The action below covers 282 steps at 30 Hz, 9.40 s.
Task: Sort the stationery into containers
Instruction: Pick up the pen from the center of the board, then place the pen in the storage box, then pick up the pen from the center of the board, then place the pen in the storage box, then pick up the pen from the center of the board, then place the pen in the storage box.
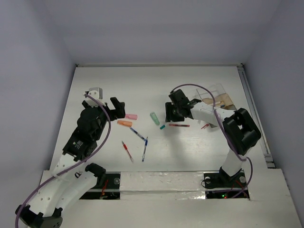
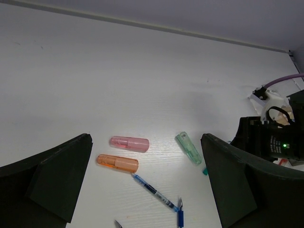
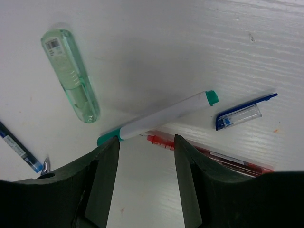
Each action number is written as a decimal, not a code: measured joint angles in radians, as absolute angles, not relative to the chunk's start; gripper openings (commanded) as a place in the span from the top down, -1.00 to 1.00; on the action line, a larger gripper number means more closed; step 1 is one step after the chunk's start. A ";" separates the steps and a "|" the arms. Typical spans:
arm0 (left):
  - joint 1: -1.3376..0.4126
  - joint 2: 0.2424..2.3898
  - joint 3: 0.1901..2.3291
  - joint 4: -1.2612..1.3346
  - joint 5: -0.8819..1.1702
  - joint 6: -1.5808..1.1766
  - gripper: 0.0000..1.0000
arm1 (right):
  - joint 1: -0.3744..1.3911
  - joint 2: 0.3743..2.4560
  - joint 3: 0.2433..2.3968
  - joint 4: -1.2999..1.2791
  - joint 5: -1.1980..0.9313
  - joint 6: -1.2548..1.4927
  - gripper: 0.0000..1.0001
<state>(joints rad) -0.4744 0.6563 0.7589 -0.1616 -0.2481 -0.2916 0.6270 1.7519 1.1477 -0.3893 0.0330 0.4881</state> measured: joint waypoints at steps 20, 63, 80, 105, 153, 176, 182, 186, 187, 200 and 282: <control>-0.517 0.596 0.759 -0.162 -0.245 -0.291 -0.98 | 0.625 1.897 1.229 -0.352 0.074 0.573 0.22; -0.568 0.540 0.746 -0.157 -0.229 -0.286 -0.98 | 0.078 1.288 0.862 -0.021 0.613 0.794 1.00; -0.568 0.547 0.746 -0.157 -0.229 -0.285 -0.98 | 0.078 1.475 0.862 0.014 0.545 0.834 0.24; -0.515 0.548 0.746 -0.162 -0.301 -0.286 -0.98 | 0.617 1.816 1.423 -0.189 -0.162 0.090 -0.55; -0.695 0.394 0.746 -0.156 -0.219 -0.286 -0.98 | 0.242 1.022 0.728 -0.414 0.682 0.915 0.82; -0.699 0.394 0.746 -0.155 -0.220 -0.285 -0.98 | 0.142 1.132 0.646 -0.282 0.540 0.949 -0.48; -0.699 0.399 0.746 -0.156 -0.228 -0.284 -0.98 | 0.164 1.126 0.710 -0.224 0.315 0.715 -0.45; -0.691 0.412 0.746 -0.157 -0.250 -0.278 -0.98 | 0.344 1.284 0.906 -0.191 0.134 0.505 -0.41; -0.682 0.417 0.746 -0.158 -0.255 -0.277 -0.98 | 0.410 1.341 0.972 -0.178 0.089 0.456 -0.39; -0.468 0.482 0.746 -0.180 -0.344 -0.279 -0.98 | 0.781 2.076 1.586 -0.246 -0.219 -0.034 -0.69; -0.620 0.441 0.746 -0.163 -0.236 -0.278 -0.98 | 0.250 1.121 0.651 -0.263 0.726 0.958 0.99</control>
<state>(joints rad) -0.6201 0.4408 0.7456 -0.1635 -0.2359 -0.2775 0.2497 1.1206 0.6514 -0.2626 0.7261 0.9581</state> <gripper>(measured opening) 0.989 0.338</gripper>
